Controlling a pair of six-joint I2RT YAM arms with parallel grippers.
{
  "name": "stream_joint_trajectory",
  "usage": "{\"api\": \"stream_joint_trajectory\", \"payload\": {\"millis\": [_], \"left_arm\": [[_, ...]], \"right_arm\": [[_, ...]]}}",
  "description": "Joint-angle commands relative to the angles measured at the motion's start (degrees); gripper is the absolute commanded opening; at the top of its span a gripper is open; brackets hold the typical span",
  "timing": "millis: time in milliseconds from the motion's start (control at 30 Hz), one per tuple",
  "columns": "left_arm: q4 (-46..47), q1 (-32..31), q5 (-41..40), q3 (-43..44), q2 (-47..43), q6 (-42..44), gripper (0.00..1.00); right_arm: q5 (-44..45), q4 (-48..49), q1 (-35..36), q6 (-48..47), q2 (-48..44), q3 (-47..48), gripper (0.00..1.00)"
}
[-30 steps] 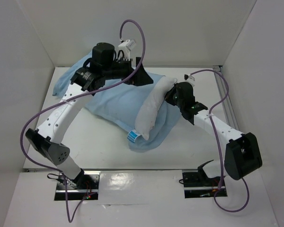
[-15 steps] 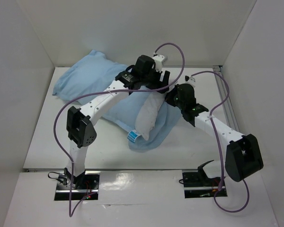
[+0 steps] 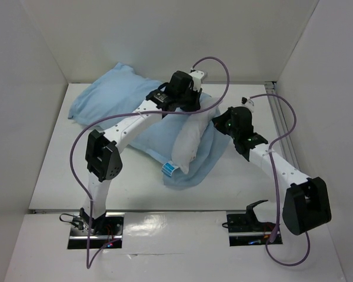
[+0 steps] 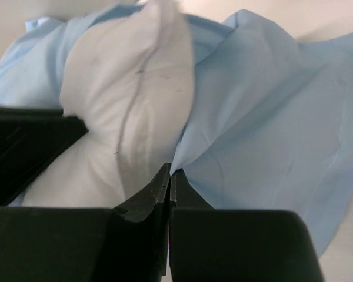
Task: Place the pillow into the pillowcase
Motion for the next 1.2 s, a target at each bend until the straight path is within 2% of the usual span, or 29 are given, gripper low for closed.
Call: {"api": "stream_joint_trajectory", "payload": {"millis": [0,67,233,467,833,1167], "left_arm": [[-5.1,1.8,-1.4,-4.0,-3.1,1.2,0.00],[-6.8,1.8,0.3,-7.7,-4.6,1.1,0.00],[-7.5,1.8,1.3,-17.4,-9.9,-0.1,0.00],[-10.4,1.8,1.8,-24.2,-11.6,1.0,0.00],[-11.6,1.8,3.0,-25.9,-6.7,1.7,0.00],[-11.1,1.8,3.6,-26.5,-2.7,1.7,0.00]], "right_arm": [[0.0,6.5,-4.5,2.7,-4.5,0.4,0.00],[-2.6,8.1,-6.8,2.7,-2.8,1.9,0.00],[-2.6,8.1,-8.1,1.9,-0.2,5.2,0.00],[-5.1,12.8,-10.6,4.5,0.9,8.2,0.00],[-8.7,26.7,-11.2,8.7,-3.8,10.7,0.00],[-21.9,41.8,-10.5,12.1,-3.2,16.0,0.00]]}}
